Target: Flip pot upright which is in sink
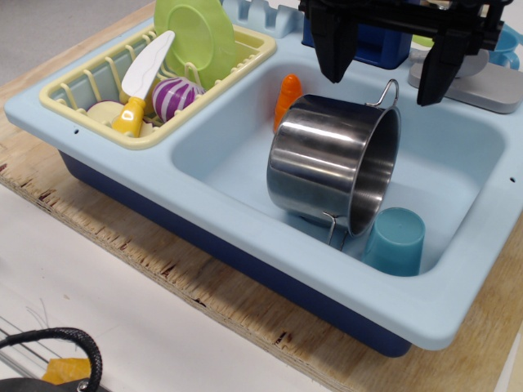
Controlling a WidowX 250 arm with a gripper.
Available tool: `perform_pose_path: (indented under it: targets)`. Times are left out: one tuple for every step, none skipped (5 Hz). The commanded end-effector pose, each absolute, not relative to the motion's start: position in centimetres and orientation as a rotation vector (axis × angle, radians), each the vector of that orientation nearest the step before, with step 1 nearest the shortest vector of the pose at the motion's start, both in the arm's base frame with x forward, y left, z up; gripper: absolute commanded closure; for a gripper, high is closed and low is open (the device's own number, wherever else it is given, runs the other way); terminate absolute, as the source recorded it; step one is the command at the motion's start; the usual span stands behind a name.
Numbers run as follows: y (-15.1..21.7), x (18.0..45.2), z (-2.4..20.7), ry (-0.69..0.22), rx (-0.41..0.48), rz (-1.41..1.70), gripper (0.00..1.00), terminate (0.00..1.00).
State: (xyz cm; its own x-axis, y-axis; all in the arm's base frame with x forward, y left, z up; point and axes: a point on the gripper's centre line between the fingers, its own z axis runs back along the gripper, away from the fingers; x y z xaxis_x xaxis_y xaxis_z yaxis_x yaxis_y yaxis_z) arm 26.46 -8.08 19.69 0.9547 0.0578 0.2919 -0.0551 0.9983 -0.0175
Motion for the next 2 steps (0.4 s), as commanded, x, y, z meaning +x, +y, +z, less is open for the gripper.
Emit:
perform_pose_path:
  targets:
    - [-8.08, 26.46, 19.69, -0.297, -0.009, 0.057, 0.00, 0.00]
    - [-8.63, 26.83, 19.91, -0.271, 0.109, 0.118, 0.00, 0.00]
